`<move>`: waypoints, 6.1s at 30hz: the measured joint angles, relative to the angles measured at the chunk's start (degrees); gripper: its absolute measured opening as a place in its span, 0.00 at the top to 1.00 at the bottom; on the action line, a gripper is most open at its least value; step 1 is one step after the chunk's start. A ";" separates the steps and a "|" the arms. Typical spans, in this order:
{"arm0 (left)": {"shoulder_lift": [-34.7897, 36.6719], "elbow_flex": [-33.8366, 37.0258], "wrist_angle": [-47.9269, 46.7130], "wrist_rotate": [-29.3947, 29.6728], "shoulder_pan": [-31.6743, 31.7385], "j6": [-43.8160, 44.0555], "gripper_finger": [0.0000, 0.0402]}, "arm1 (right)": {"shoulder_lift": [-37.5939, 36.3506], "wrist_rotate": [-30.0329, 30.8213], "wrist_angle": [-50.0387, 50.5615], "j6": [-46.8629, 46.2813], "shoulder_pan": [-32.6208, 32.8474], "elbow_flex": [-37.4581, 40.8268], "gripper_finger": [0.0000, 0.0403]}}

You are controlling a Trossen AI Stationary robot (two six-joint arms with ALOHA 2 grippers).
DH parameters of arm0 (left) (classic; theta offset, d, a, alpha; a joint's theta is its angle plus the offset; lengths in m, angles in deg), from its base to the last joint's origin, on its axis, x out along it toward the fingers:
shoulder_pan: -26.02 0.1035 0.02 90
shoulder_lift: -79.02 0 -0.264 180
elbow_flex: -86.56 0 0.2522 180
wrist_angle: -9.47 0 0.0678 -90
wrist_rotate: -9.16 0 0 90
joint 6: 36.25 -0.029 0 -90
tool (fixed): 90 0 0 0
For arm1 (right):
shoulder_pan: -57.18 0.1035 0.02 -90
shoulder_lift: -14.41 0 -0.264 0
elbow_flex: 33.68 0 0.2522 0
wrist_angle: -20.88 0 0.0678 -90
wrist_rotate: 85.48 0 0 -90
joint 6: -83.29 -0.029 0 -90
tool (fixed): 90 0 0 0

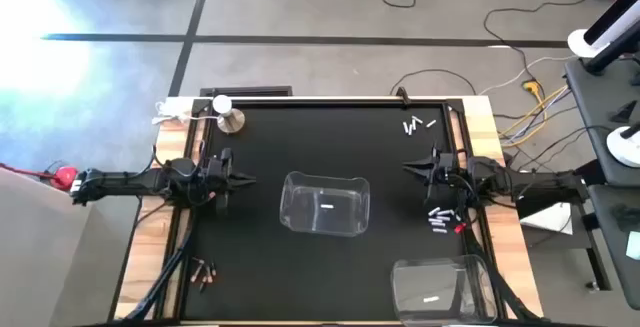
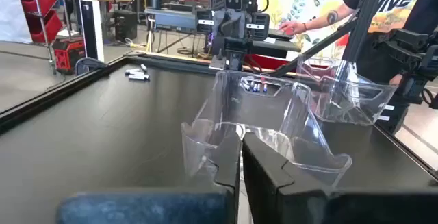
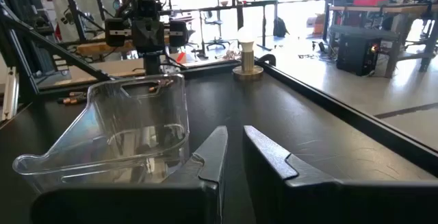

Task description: Sort batteries

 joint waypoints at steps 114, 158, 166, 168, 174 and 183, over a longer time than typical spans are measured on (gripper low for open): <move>-0.17 -0.01 2.20 6.34 0.09 -0.44 1.00 | 61.78 -3.34 20.94 -21.39 0.78 -55.29 0.76; -0.33 -19.45 -17.29 27.93 0.13 9.19 1.00 | 112.47 -8.48 53.96 -28.46 -4.42 -103.98 0.98; -0.22 -30.00 -29.65 25.64 0.11 3.83 1.00 | 113.21 -8.42 53.31 -53.48 -8.78 -106.12 0.98; -0.18 -31.68 -31.09 25.38 0.11 3.20 1.00 | 113.89 -8.23 52.97 -59.42 -9.15 -104.92 0.98; 0.09 -34.04 -31.96 21.04 0.11 2.99 1.00 | 114.17 -7.17 49.58 -75.88 -8.53 -101.97 0.97; 0.09 -32.58 -32.14 17.29 0.09 2.69 1.00 | 114.17 4.02 48.82 -76.40 -8.36 -101.57 0.97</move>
